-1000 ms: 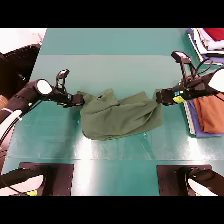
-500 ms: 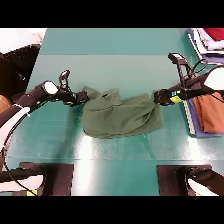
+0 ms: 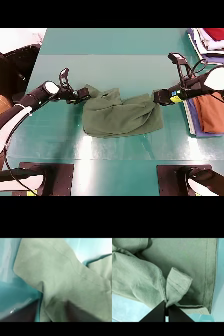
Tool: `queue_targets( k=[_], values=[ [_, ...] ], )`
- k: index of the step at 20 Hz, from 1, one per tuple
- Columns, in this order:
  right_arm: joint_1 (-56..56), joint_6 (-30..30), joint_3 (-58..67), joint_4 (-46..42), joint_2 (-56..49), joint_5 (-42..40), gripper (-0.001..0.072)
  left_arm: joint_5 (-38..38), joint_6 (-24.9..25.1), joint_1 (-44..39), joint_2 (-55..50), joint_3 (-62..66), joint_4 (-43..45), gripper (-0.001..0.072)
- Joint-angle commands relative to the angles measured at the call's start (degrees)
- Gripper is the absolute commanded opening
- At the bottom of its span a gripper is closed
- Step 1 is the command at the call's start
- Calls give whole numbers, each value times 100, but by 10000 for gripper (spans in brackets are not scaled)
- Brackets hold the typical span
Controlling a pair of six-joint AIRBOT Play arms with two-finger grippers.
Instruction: Fold the shirts.
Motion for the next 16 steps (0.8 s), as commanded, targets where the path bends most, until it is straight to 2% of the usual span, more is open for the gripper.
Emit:
queue_targets(
  k=[1,2,3,4,6,9,16],
  values=[
    [2,2,0,4,0,4,21,4,11,-7,-120,4,-42,481],
    [2,2,0,4,0,4,21,72,9,-7,-122,7,-46,474],
    [2,0,0,2,0,4,21,186,11,-7,-122,7,-105,230],
    [2,0,0,2,0,2,21,310,9,2,-114,7,-149,40],
    [0,-2,2,-9,24,4,21,481,9,4,-72,46,-146,29],
    [-131,-9,210,-289,243,-24,21,291,17,195,168,439,-109,27],
    [-1222,-459,1867,-354,894,-13,20,133,496,675,2494,1849,905,27]
  ],
)
